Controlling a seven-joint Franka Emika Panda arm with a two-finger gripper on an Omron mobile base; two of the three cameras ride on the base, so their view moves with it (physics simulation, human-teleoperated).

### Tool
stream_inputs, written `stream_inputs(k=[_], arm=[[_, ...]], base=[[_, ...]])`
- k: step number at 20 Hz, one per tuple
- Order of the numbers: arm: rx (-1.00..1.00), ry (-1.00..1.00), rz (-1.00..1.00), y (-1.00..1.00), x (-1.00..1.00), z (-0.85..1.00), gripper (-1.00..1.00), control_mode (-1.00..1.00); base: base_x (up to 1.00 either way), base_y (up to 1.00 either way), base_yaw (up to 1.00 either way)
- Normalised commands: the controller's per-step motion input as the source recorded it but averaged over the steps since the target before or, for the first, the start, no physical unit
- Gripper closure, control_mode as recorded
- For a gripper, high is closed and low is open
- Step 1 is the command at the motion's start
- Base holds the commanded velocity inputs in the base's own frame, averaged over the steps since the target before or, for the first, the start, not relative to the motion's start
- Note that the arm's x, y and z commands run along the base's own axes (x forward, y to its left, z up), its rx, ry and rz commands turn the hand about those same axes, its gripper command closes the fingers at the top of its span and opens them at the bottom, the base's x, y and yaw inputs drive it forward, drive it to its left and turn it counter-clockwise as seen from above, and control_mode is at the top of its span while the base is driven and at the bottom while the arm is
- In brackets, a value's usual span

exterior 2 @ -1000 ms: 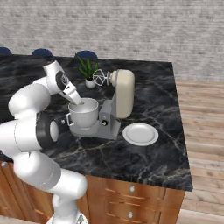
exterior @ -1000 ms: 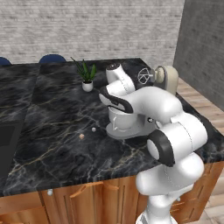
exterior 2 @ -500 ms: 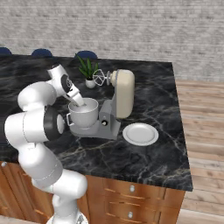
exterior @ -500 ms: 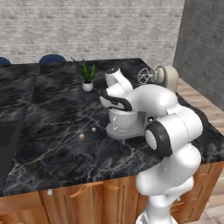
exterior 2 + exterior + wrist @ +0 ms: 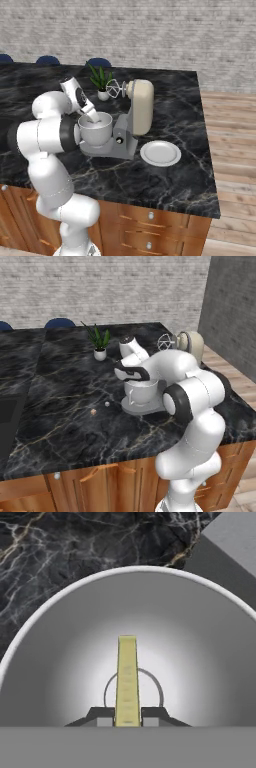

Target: Add butter and sugar cubes to the stand mixer bowl and then turn on the stand mixer to begin making frosting.

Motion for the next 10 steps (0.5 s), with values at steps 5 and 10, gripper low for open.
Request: stream_inputs(k=[5,10], arm=[[0.0,0.02,0.0,0.0,0.29,-0.15,-1.0,-1.0],[0.0,0.01,0.0,0.0,0.13,-0.02,-1.0,-1.0]], base=[[0.0,0.0,0.0],[0.0,0.0,0.0]])
